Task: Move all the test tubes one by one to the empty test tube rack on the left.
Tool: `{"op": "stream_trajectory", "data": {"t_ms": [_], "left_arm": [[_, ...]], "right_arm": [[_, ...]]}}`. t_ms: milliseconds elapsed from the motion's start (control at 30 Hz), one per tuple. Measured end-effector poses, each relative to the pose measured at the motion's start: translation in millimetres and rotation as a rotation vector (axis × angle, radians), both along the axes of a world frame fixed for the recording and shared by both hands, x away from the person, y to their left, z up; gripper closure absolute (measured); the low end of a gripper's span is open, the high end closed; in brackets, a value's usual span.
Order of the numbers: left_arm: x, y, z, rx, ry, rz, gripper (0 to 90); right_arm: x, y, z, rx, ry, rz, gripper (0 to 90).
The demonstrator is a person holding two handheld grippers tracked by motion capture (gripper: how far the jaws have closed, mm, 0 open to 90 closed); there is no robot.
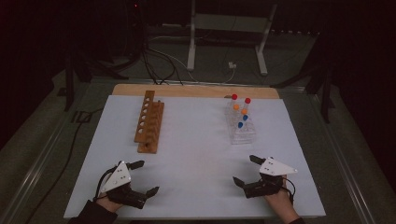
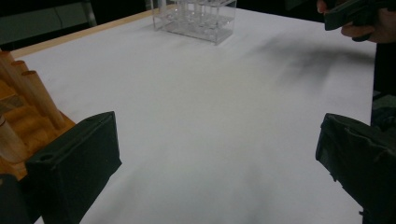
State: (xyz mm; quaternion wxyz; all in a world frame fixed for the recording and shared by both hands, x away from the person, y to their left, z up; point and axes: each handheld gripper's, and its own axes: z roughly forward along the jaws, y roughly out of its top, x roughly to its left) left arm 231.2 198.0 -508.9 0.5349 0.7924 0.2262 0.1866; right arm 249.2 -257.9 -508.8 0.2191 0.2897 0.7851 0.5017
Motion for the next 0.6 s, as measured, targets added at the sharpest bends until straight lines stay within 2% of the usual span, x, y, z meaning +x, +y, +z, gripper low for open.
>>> {"op": "stream_trajectory", "data": {"t_ms": [367,500,600], "left_arm": [[1.6,0.1,1.4,-0.017,0.0,-0.005,0.5],[0.5,0.5,1.5,-0.02,0.0,-0.005,0.5],[0.6,0.6,2.0,-0.024,-0.002,-0.01,0.5]], "right_arm": [[0.7,2.5,0.1,-0.041,0.01,-0.013,0.1],[1.7,3.2,0.8,-0.047,0.045,-0.009,0.1],[-1.2,7.9,2.8,-0.062,0.078,0.034,0.1]]}}
